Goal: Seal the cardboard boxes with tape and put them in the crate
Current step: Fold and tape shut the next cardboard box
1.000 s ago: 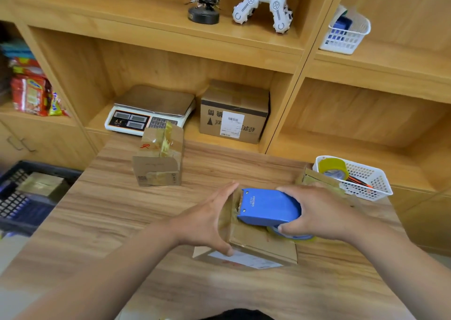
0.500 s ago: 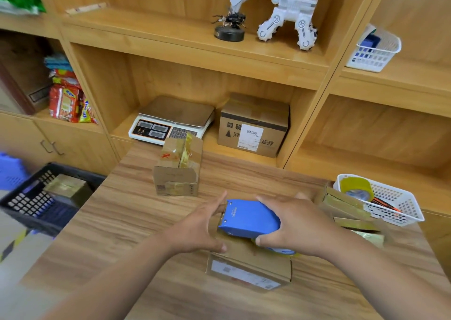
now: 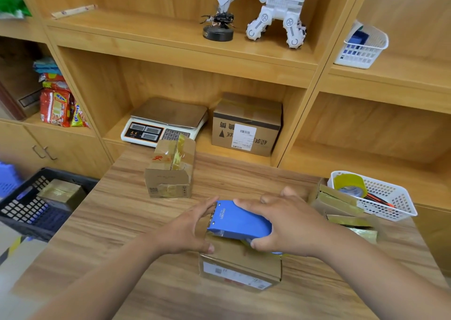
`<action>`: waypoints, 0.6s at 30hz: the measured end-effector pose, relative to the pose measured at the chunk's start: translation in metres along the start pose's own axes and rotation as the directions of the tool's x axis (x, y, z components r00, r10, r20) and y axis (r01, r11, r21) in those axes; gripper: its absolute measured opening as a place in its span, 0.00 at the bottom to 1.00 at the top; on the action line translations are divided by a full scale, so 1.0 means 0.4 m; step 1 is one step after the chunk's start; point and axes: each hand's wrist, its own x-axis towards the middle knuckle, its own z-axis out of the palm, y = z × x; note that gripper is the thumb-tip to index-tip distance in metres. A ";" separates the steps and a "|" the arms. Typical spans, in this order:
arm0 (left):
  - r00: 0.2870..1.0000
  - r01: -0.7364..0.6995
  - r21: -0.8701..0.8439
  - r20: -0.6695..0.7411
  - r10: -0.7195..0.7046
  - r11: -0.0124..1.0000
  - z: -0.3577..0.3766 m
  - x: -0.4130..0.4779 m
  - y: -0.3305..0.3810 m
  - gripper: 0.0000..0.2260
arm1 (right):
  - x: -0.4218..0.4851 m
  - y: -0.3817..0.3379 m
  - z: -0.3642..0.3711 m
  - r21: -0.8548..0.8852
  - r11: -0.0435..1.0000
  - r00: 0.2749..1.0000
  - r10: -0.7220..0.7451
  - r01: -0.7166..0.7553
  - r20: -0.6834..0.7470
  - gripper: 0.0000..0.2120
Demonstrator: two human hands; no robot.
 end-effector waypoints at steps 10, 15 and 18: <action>1.000 -0.022 -0.009 0.017 0.022 1.000 0.018 -0.015 0.014 0.42 | -0.022 0.047 0.000 0.085 0.996 1.000 -0.016 0.016 -0.006 0.38; 1.000 -0.029 0.072 0.000 0.029 0.997 0.018 -0.023 0.011 0.41 | -0.100 0.138 -0.022 0.093 0.996 1.000 0.005 -0.006 0.019 0.36; 0.999 -0.038 0.151 0.009 0.037 0.988 0.022 -0.019 0.023 0.39 | -0.155 0.185 -0.032 0.110 0.993 0.997 0.029 -0.037 0.076 0.35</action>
